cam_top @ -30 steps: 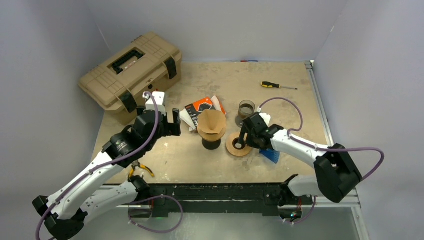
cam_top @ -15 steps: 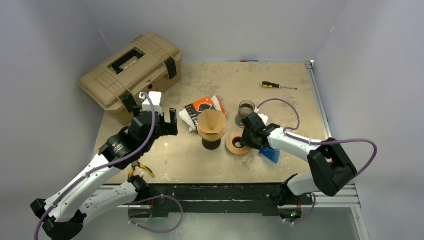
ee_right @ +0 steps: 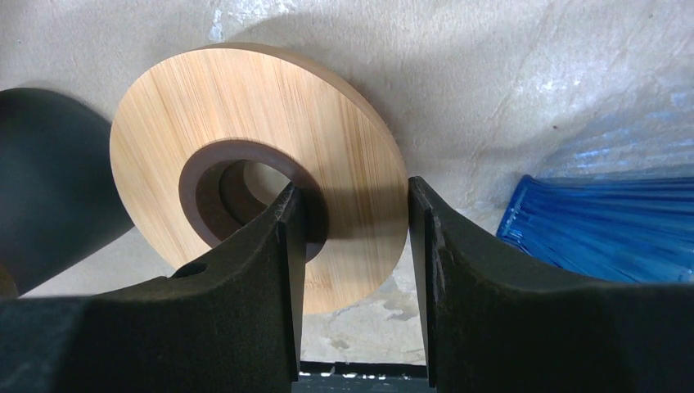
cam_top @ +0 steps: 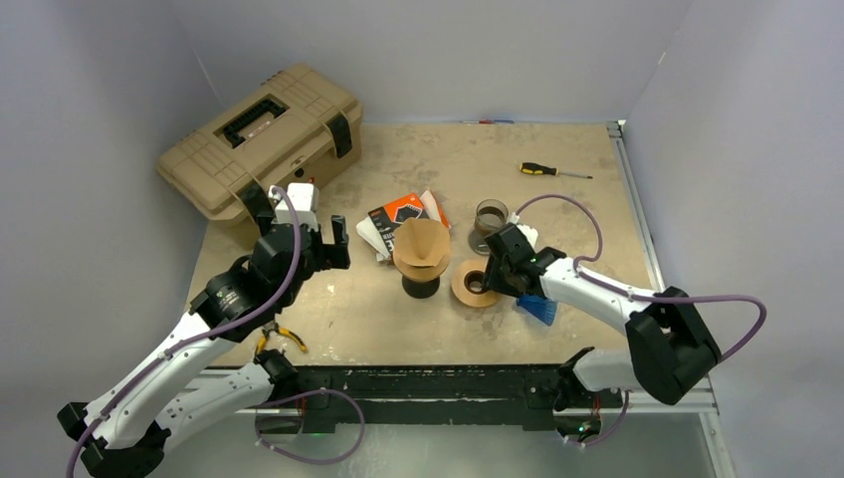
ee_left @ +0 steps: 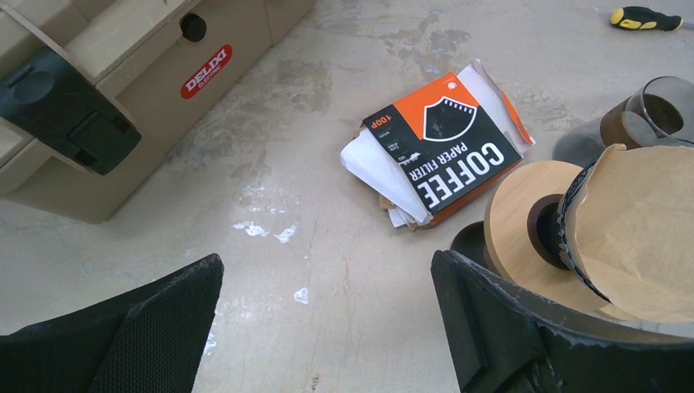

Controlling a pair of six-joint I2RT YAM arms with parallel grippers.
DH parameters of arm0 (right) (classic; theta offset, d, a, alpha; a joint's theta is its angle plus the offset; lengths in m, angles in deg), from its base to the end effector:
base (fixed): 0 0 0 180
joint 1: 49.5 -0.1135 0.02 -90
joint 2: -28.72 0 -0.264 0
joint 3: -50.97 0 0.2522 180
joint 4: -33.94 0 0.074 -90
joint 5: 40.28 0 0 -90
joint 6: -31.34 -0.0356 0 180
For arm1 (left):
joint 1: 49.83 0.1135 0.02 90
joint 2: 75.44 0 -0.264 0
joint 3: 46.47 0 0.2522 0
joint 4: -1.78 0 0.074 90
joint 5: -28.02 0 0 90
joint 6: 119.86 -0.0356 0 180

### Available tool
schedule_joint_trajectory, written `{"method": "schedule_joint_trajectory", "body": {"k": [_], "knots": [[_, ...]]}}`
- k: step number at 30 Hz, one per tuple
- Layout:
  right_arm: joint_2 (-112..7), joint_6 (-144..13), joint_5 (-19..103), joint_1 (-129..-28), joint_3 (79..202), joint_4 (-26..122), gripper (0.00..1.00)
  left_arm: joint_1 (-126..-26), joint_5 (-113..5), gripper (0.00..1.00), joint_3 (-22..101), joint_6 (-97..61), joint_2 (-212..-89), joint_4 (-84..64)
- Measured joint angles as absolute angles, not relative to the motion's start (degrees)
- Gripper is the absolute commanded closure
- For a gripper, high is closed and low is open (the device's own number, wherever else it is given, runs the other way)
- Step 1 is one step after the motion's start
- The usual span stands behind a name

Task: Place the coffee filter in the dripper

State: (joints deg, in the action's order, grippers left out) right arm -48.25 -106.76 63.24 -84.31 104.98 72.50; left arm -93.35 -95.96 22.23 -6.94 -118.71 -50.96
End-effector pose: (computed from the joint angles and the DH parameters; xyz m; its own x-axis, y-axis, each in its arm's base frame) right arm 0.2055 0.1327 0.1769 -0.8270 0.3064 -0.4714 0.2276 0.9491 0.2177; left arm 0.1207 -0.0872 0.3553 -0.3886 -0.0764 -0.9183 0.0647 0.9918 -0.1099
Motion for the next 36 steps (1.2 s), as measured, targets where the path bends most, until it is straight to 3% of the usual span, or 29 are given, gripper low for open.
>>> {"method": "schedule_joint_trajectory", "body": {"k": [18, 36], "knots": [[-33.41, -106.84, 65.49, -84.31, 109.68, 83.82, 1.00, -93.35, -96.81, 0.01, 22.23, -6.92, -118.73, -51.10], [-35.97, -102.41, 72.38, -83.87, 127.47, 88.91, 1.00, -93.35, -97.05, 0.01, 22.23, -6.90, -119.30, -51.14]]}}
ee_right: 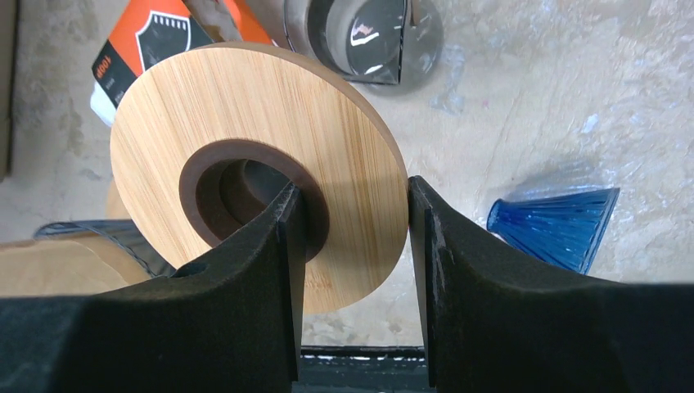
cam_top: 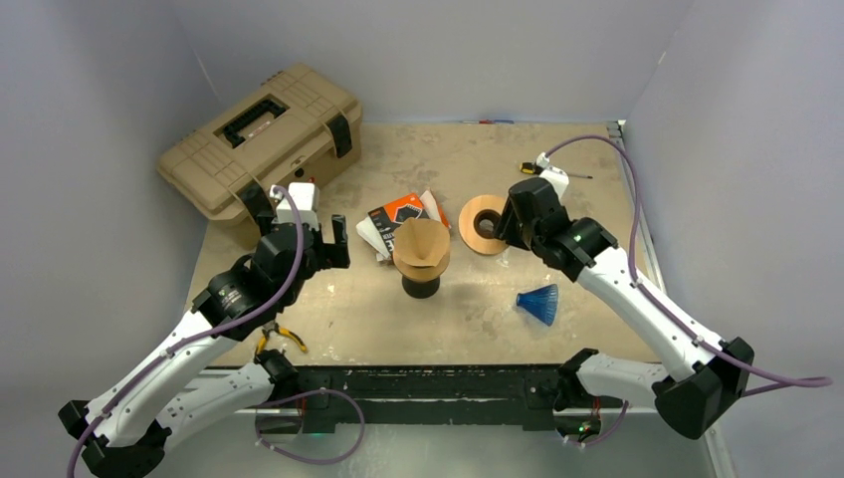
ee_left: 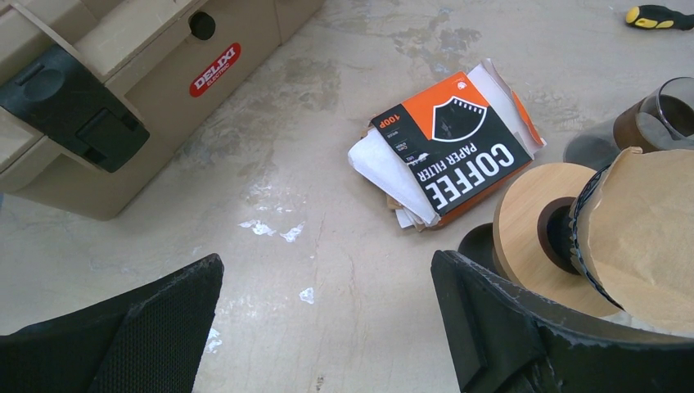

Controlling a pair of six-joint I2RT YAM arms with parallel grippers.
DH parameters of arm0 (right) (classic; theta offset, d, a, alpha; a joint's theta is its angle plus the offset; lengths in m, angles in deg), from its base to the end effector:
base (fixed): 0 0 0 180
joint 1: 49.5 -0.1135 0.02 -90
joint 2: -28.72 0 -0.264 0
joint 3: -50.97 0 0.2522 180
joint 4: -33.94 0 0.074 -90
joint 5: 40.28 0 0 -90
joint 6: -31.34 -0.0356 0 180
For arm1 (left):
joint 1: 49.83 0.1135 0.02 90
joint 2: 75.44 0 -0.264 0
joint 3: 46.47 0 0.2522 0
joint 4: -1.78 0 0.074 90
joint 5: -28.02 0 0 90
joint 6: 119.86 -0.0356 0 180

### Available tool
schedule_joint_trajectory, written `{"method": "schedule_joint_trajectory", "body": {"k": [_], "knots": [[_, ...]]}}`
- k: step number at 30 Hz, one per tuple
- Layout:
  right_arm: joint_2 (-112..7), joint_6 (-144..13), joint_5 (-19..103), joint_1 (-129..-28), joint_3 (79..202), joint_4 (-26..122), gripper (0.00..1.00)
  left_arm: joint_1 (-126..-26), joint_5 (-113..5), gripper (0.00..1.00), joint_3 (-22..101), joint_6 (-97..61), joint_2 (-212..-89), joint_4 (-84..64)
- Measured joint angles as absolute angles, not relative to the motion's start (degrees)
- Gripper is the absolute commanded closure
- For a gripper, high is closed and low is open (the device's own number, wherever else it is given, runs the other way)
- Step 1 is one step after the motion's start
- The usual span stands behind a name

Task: Place the coffee filter in the dripper

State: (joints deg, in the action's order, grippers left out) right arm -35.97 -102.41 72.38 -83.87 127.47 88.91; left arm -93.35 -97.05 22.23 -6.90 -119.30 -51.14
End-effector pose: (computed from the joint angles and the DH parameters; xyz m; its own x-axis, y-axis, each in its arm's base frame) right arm 0.1992 0.1196 0.3307 -0.6077 0.3575 -0.7092 0.1817 0.9319 0.3141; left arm 0.1225 -0.0881 0.3538 -0.3907 -0.0692 -0.9179 0.0473 0.9943 -0.0951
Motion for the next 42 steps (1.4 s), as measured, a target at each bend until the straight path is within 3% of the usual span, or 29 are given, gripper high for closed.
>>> {"method": "schedule_joint_trajectory", "body": {"k": [22, 42], "knots": [[-50.50, -91.94, 67.07, -68.79, 137.04, 84.28, 1.00, -93.35, -97.23, 0.00, 22.23, -6.90, -119.36, -51.14], [-56.89, -89.49, 58.08, -68.00, 136.96, 79.47, 1.00, -93.35, -97.14, 0.01, 22.23, -6.90, -120.04, -51.16]]}}
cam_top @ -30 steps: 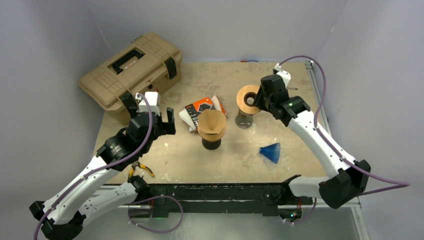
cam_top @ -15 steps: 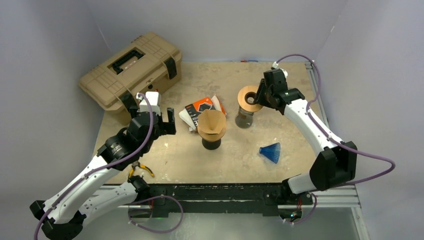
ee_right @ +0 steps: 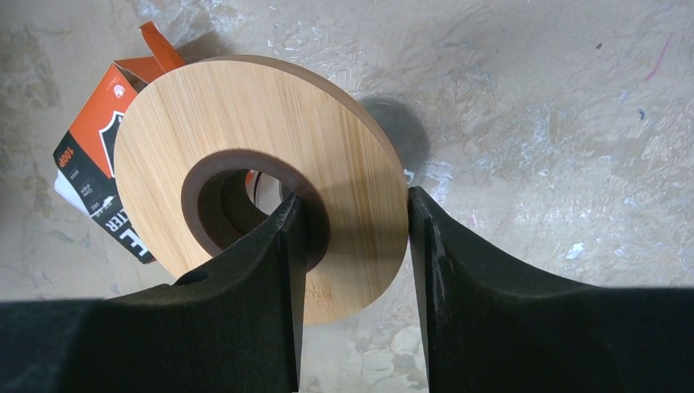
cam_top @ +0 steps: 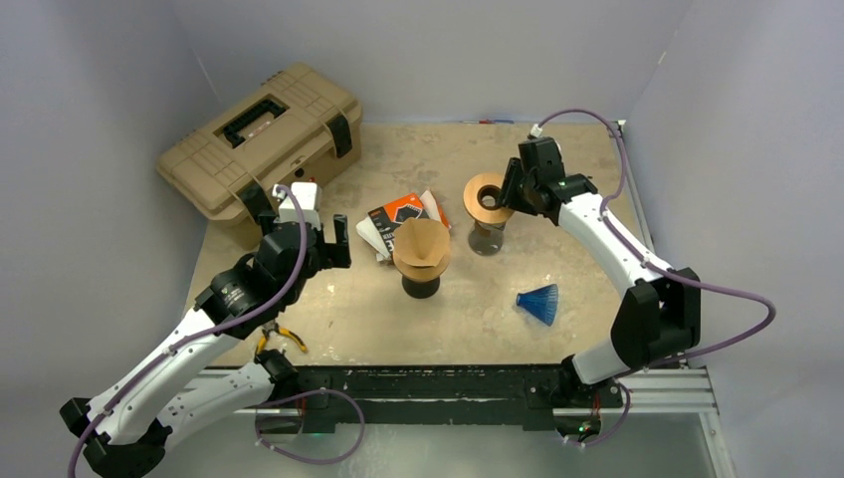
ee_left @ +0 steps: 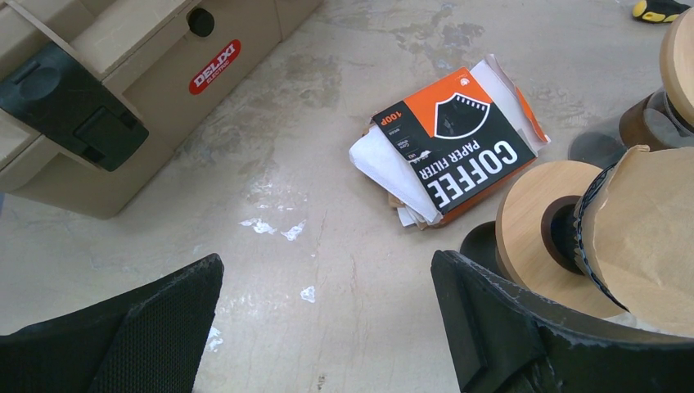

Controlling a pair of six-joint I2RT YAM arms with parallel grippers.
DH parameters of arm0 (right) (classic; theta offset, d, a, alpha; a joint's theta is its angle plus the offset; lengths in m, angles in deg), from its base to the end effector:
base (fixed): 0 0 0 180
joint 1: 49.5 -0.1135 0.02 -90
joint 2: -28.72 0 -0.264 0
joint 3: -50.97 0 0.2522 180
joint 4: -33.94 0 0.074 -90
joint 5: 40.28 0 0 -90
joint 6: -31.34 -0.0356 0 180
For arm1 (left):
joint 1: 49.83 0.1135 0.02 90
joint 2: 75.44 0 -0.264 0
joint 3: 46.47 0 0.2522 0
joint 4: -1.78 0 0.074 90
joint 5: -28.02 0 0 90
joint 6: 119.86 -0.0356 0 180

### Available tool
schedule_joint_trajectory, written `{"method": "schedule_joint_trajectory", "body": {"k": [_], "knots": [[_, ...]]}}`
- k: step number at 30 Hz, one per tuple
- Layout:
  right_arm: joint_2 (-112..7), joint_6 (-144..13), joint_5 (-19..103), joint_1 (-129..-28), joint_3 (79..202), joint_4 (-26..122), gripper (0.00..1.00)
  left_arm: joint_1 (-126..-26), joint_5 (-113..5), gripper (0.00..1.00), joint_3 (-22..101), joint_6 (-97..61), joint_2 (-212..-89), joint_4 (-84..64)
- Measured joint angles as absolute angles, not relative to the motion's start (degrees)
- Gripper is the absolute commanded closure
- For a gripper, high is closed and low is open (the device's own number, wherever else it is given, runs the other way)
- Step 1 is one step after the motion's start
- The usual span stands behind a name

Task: Place the coffee filter in the dripper

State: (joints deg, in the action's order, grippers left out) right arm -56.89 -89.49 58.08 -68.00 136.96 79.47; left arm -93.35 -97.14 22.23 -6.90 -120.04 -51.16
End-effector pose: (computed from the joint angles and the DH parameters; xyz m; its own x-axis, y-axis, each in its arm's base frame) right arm 0.3137 0.0995 0.3010 -0.6884 0.3044 -0.6584 0.1585 0.9489 0.2729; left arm 0.1247 -0.0902 0.3521 -0.3990 -0.0609 -0.9149 0.0451 0.9953 -0.0859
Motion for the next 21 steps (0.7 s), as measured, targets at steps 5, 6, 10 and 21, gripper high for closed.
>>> {"method": "schedule_joint_trajectory", "body": {"k": [5, 6, 10, 21], "knots": [[-57.63, -89.49, 58.06, -68.00, 136.12, 79.23, 1.00, -93.35, -97.14, 0.01, 22.23, -6.90, -120.04, -51.16], [-57.78, -89.49, 58.06, -68.00, 135.95, 79.21, 1.00, -93.35, -97.14, 0.01, 22.23, -6.90, -120.04, -51.16], [-58.13, -89.49, 58.06, -67.96, 135.08, 79.12, 1.00, -93.35, -97.12, 0.01, 22.23, -6.90, -120.06, -51.16], [-58.11, -89.69, 58.00, -67.96, 133.68, 78.03, 0.83, -93.35, -96.75, 0.01, 22.23, -6.90, -120.06, -51.14]]}}
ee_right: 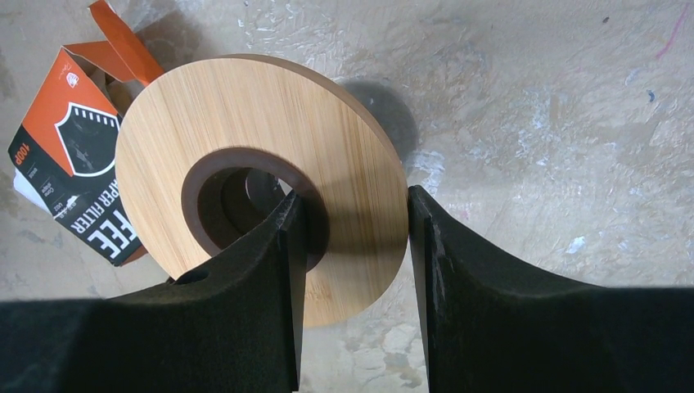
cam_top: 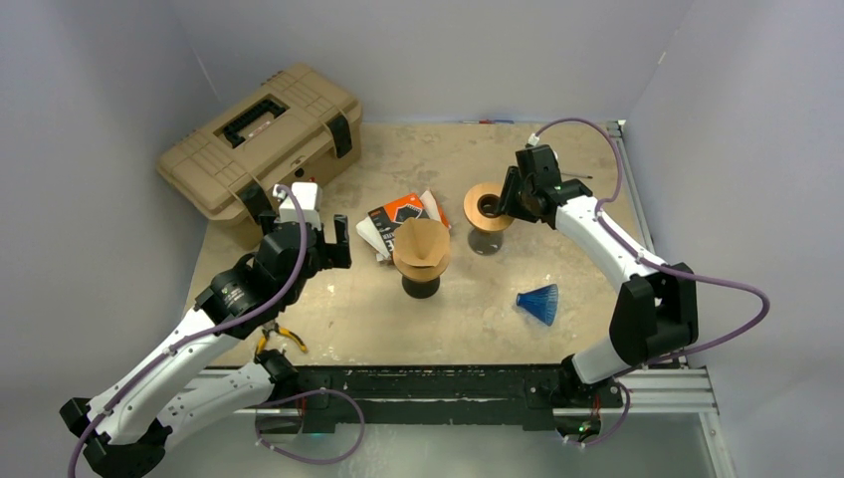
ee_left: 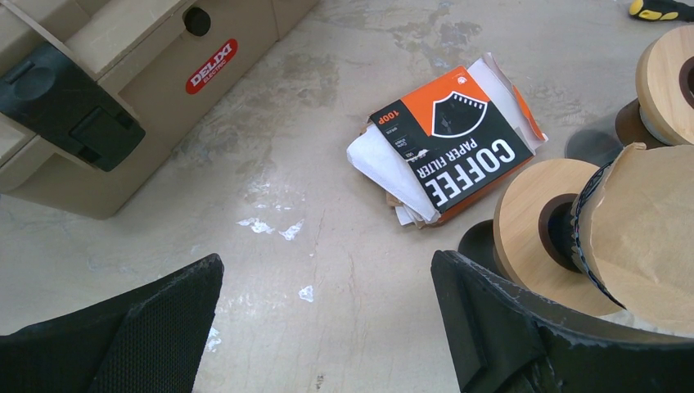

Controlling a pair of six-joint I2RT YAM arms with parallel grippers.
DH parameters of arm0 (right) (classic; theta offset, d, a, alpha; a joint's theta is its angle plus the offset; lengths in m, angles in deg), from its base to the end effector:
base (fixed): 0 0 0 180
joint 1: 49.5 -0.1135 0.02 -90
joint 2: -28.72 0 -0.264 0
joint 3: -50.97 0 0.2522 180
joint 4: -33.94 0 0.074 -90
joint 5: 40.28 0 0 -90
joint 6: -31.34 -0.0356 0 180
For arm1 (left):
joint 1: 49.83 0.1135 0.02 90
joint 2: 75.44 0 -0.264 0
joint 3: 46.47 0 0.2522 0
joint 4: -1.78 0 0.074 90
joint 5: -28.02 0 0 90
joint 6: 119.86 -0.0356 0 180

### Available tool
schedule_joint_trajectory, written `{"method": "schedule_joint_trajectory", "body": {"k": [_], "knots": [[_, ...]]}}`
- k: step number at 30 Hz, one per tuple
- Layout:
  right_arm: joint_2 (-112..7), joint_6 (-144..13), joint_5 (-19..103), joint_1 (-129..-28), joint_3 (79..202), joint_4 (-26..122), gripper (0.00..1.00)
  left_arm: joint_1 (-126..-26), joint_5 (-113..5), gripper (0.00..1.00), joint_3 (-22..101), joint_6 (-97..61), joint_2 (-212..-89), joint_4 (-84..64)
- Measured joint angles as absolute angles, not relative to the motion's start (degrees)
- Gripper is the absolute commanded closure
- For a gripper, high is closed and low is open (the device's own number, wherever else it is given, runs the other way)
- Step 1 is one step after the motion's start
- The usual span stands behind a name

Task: Place the coffee filter in the dripper

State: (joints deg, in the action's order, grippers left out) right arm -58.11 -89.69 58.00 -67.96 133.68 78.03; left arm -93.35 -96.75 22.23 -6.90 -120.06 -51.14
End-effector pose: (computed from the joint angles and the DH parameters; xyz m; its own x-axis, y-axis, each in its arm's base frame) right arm 0.3144 0.0995 0.2775 -0.7206 0.2972 -0.6264 0.1741 0.9521 0.2515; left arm 0.1248 -0.0905 0.3520 -0.4014 -0.0607 -0.9139 0.0509 0.9948 -0.0884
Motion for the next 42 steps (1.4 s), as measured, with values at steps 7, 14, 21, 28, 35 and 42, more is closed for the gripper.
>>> {"method": "schedule_joint_trajectory", "body": {"k": [7, 14, 21, 28, 35, 42], "knots": [[-58.11, -89.71, 58.00, -67.91, 133.70, 78.05, 0.35, -93.35, -96.75, 0.01, 22.23, -6.90, -120.04, -51.16], [-57.37, -90.10, 58.15, -67.91, 133.70, 78.07, 0.16, -93.35, -96.75, 0.01, 22.23, -6.88, -119.95, -51.16], [-52.95, -90.28, 58.10, -67.91, 133.70, 78.62, 0.02, -93.35, -96.75, 0.01, 22.23, -6.88, -119.78, -51.16], [-46.85, -90.71, 58.37, -67.91, 133.68, 79.76, 0.02, -93.35, -96.75, 0.01, 22.23, -6.86, -119.63, -51.14], [-41.08, -93.40, 60.64, -67.91, 129.24, 80.92, 0.02, -93.35, -96.75, 0.01, 22.23, -6.84, -119.47, -51.16], [-33.61, -98.65, 62.89, -67.89, 121.48, 83.63, 0.01, -93.35, -96.75, 0.01, 22.23, -6.84, -119.45, -51.14]]}}
